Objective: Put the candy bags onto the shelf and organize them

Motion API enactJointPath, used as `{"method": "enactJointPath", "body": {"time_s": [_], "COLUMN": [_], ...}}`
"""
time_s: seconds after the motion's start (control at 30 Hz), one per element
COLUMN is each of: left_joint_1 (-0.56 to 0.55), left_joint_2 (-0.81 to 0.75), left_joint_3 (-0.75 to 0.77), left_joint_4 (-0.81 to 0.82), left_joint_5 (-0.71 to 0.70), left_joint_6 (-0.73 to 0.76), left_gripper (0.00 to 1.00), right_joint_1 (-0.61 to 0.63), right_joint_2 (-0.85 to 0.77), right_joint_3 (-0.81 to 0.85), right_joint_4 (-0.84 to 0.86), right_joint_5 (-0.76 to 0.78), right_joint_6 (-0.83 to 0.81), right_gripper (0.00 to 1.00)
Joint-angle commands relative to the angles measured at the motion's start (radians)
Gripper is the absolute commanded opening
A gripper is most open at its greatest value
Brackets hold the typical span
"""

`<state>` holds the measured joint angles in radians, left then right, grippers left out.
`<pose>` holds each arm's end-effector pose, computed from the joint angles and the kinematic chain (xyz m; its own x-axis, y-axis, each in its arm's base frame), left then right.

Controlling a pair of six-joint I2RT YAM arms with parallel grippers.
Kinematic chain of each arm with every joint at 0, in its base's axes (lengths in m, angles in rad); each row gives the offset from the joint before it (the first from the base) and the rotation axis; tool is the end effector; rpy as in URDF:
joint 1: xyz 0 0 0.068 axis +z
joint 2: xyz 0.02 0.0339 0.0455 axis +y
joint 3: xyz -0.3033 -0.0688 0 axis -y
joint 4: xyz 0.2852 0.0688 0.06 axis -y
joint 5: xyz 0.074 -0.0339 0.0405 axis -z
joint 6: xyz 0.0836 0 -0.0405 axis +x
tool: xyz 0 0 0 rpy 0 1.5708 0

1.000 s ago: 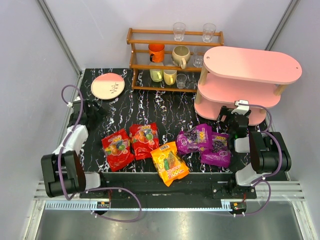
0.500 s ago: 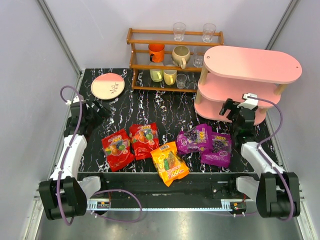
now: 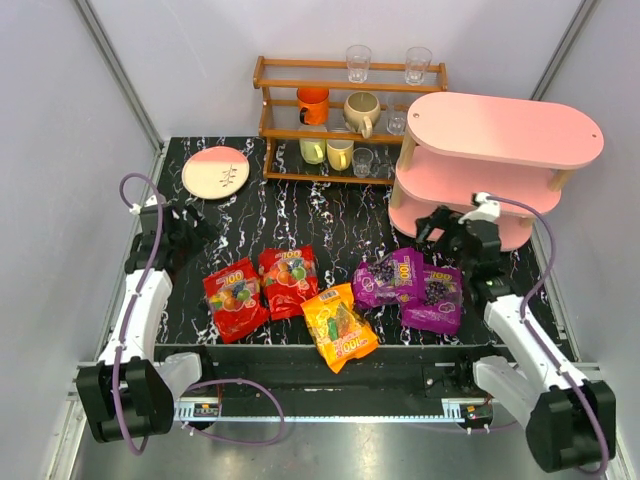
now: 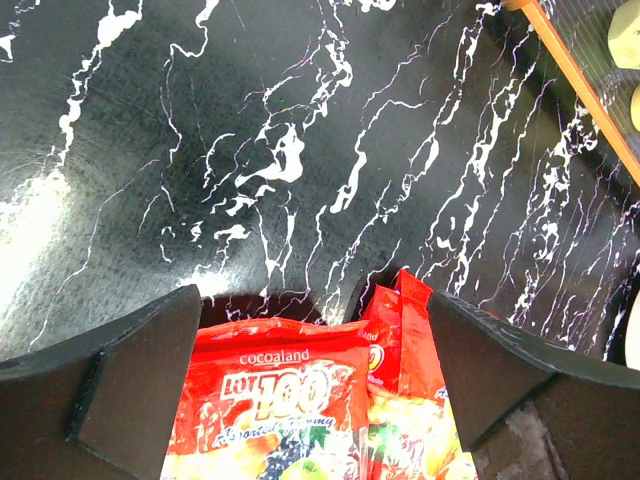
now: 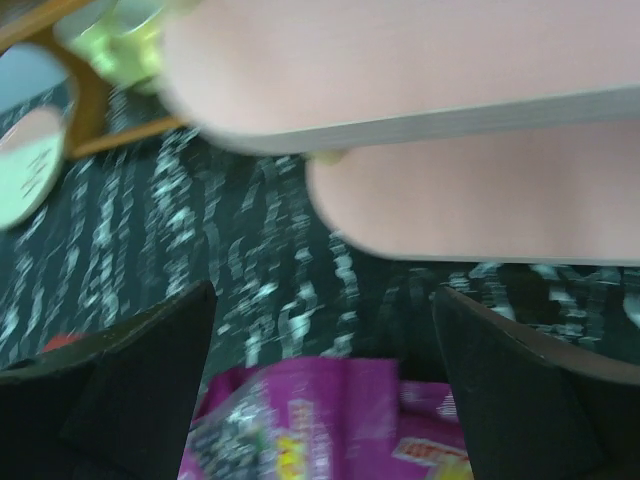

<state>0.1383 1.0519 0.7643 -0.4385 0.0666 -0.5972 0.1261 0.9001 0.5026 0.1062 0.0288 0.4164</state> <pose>0.2759 0.0328 0.2490 -0.4942 -0.6353 -0.5935 -0.4428 0.7714 -0.4570 0.2668 0.0314 0.2508 -0.3004 0.3695 -0.8794 0.0253 0.9247 0.3799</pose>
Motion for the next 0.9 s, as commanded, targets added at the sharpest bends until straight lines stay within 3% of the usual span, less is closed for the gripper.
{"method": "enactJointPath", "body": {"time_s": [0.0, 0.17, 0.27, 0.47, 0.87], "left_joint_1": [0.001, 0.001, 0.003, 0.001, 0.001], "left_joint_2": [-0.055, -0.073, -0.066, -0.030, -0.040], "left_joint_3": [0.038, 0.035, 0.035, 0.032, 0.033], "left_joint_4": [-0.035, -0.063, -0.063, -0.063, -0.054], "left_joint_5": [-0.040, -0.056, -0.041, 0.015, 0.033], "left_joint_6": [0.046, 0.069, 0.071, 0.071, 0.073], "left_gripper": [0.99, 0.99, 0.99, 0.99, 0.99], "right_joint_1": [0.215, 0.501, 0.582, 0.665, 0.759], "right_joint_2": [0.051, 0.265, 0.403, 0.633, 0.853], "right_joint_3": [0.138, 0.286, 0.352, 0.476, 0.570], "right_joint_4": [-0.080, -0.089, -0.053, -0.036, -0.066], "right_joint_5": [0.040, 0.137, 0.108, -0.015, -0.136], "right_joint_6": [0.006, -0.040, -0.045, -0.028, 0.027], "right_gripper": [1.00, 1.00, 1.00, 0.98, 0.87]}}
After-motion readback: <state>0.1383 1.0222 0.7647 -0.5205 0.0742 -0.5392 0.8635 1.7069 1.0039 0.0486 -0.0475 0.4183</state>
